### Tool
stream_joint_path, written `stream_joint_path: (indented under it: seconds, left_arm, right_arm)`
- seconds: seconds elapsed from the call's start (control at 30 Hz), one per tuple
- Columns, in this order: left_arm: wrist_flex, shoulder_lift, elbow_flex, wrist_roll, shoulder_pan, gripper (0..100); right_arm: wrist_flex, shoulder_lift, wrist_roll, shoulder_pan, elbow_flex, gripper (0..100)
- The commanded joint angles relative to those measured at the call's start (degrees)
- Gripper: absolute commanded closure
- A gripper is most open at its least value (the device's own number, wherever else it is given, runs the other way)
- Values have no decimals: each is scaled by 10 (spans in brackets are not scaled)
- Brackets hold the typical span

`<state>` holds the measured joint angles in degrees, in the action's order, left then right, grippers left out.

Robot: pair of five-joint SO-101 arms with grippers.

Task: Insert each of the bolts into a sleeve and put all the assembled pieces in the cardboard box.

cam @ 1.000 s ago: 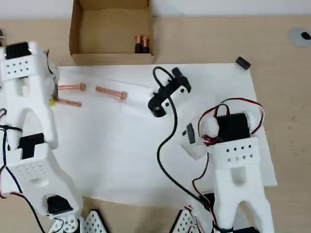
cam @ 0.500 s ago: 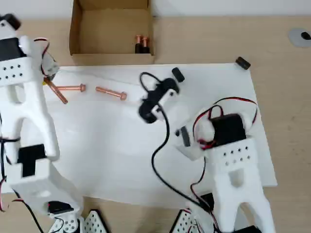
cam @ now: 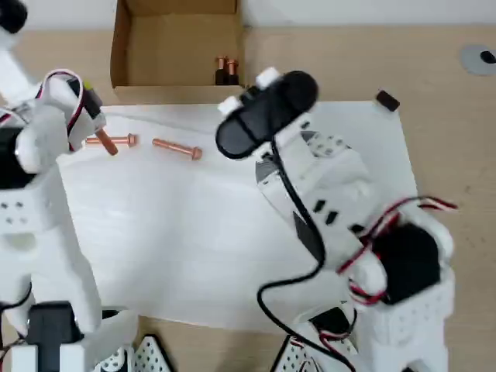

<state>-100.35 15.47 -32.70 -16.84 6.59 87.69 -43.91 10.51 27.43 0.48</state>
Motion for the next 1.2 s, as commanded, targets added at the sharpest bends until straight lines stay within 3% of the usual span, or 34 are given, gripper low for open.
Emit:
stream_joint_path:
  seconds: [0.0, 0.13, 0.27, 0.47, 0.77, 0.87, 0.97, 1.17]
  left_arm:
    - [-1, 38, 33, -6, -6, 990]
    - [-1, 73, 81, 5, -14, 988]
    - [-1, 122, 124, 83, -91, 990]
    - [24, 147, 163, 91, -182, 990]
    - [135, 128, 229, 87, -185, 990]
    - [151, 128, 243, 72, -193, 990]
    - [172, 130, 256, 43, -198, 990]
    - [222, 131, 272, 34, -203, 990]
  right_arm:
    - [-14, -27, -10, 7, 11, 986]
    - [-19, -54, -11, -22, 59, 986]
    - [-18, -89, -16, -89, 65, 986]
    - [-35, -165, -14, -106, 179, 986]
    - [-366, -454, -15, -109, 608, 987]
    - [-430, -570, -15, -109, 727, 987]
    - [-451, -668, -17, -107, 794, 987]
    - [-519, -651, -72, -105, 813, 987]
